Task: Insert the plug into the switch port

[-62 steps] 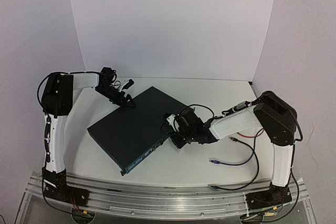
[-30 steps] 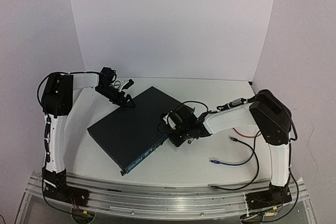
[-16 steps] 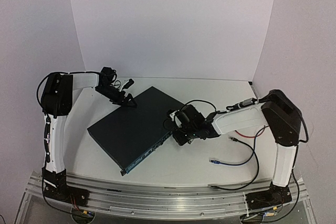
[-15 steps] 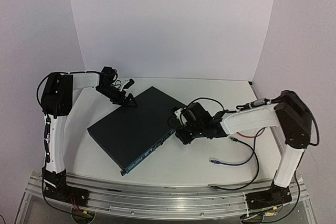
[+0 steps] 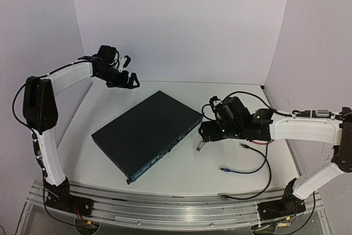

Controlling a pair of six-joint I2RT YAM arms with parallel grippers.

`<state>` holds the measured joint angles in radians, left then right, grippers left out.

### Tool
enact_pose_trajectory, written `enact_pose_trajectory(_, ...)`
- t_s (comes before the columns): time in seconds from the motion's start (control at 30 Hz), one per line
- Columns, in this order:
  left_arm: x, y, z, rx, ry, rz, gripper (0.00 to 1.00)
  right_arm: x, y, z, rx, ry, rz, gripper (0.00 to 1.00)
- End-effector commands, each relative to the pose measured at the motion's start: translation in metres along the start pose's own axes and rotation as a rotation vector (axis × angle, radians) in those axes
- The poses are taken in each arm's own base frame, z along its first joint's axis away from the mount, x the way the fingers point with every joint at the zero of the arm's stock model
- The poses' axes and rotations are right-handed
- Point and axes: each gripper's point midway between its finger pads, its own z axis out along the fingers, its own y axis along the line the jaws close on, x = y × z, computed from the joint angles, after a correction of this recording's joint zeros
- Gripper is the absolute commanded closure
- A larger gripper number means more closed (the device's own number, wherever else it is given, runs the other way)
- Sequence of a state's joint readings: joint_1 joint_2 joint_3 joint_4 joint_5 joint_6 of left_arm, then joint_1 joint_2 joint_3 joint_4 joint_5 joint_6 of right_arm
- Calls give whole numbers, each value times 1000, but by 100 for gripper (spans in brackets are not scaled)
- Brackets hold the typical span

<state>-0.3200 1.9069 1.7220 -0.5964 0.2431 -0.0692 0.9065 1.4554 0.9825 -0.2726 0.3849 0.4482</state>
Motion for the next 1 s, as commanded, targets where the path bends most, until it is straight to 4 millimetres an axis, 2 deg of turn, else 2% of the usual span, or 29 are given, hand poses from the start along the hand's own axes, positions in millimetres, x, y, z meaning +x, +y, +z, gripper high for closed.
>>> enact_pose_trajectory(0.0,-26,7,-79,-105,-246,-144,0,0,-11,15,133,44,230,16)
enact_pose_trajectory(0.03,-21,4,-87,-96,-268,-148,0,4,-9,23,142,63,227,16)
enact_pose_trajectory(0.13,-4,1,-108,-87,-303,-163,0,-1,-9,36,197,75,227,17)
enact_pose_trajectory(0.2,6,3,-116,-104,-300,-181,0,-4,-7,42,219,71,249,18)
enact_pose_trajectory(0.3,17,3,-124,-111,-296,-197,0,3,-9,56,256,89,293,21)
enact_pose_trajectory(0.47,29,-1,-125,-85,-286,-204,0,16,-12,77,312,115,318,28)
enact_pose_trajectory(0.73,35,-7,-114,-40,-253,-202,0,39,-13,107,345,202,360,34)
enact_pose_trajectory(0.83,37,-8,-111,-31,-247,-201,0,47,-15,117,357,242,382,42)
enact_pose_trajectory(0.97,38,-10,-111,-18,-249,-199,0,59,-22,127,380,299,430,47)
